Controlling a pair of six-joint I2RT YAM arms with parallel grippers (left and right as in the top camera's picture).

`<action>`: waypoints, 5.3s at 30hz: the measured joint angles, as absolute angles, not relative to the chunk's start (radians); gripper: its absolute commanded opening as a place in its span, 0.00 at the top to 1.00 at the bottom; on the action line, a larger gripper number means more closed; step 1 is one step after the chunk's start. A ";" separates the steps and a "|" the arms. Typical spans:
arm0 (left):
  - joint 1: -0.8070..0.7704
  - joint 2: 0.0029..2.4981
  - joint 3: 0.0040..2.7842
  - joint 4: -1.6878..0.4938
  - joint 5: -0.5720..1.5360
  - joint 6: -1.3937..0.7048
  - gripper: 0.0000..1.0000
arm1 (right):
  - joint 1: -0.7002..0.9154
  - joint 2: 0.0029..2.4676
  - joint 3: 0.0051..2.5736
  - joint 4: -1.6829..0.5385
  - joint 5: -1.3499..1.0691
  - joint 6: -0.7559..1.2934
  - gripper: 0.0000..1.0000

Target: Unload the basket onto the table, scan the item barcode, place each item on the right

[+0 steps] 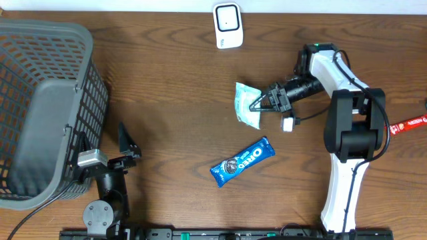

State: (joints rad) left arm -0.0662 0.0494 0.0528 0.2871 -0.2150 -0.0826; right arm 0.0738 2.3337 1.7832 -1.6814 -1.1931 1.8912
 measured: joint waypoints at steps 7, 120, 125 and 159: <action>-0.066 0.049 0.053 0.287 -0.215 -0.083 0.08 | 0.062 2.334 1.783 -1.637 -1.179 1.759 0.99; -0.066 0.049 0.053 0.287 -0.215 -0.083 0.08 | 0.087 1.842 1.626 -1.163 -0.014 0.852 0.09; -0.066 0.049 0.053 0.287 -0.215 -0.083 0.08 | 0.149 1.855 1.389 -0.846 -0.054 1.044 0.22; -0.066 0.049 0.053 0.287 -0.215 -0.083 0.08 | -0.186 1.794 1.248 -0.747 0.002 1.062 0.99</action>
State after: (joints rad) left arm -0.0662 0.0494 0.0528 0.2871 -0.2150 -0.0826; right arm -0.1856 1.7939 1.2476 -0.7471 0.0025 1.0622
